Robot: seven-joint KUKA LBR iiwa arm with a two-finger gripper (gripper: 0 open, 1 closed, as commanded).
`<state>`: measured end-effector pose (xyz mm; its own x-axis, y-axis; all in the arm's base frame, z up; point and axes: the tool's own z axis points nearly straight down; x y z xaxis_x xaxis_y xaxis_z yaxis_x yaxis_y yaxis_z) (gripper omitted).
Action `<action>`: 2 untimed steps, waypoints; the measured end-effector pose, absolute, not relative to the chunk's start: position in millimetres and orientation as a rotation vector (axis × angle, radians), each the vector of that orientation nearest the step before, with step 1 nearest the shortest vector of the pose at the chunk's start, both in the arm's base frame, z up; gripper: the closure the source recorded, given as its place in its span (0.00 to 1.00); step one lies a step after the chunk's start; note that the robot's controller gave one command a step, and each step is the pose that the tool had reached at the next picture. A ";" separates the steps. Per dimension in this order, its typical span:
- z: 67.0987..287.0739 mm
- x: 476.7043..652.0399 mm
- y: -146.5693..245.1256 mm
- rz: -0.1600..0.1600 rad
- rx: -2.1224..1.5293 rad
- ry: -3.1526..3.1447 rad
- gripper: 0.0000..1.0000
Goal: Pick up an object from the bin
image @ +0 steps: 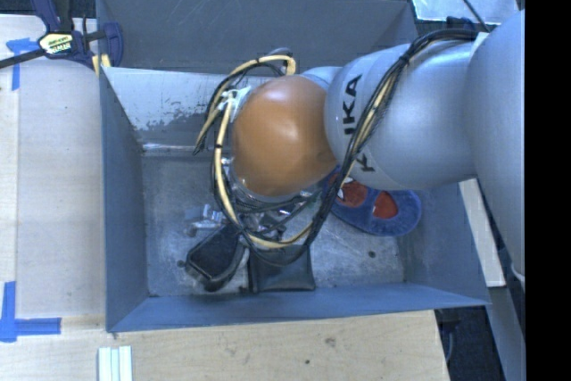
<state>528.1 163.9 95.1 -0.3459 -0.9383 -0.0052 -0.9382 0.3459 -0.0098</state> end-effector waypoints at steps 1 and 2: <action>78.7 514.1 175.3 -0.031 -2.097 2.314 0.00; 80.3 505.8 200.5 -0.042 -2.289 2.099 0.00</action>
Offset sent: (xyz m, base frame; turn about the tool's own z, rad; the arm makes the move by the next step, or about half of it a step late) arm -0.0253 0.0153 -0.0251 -0.2633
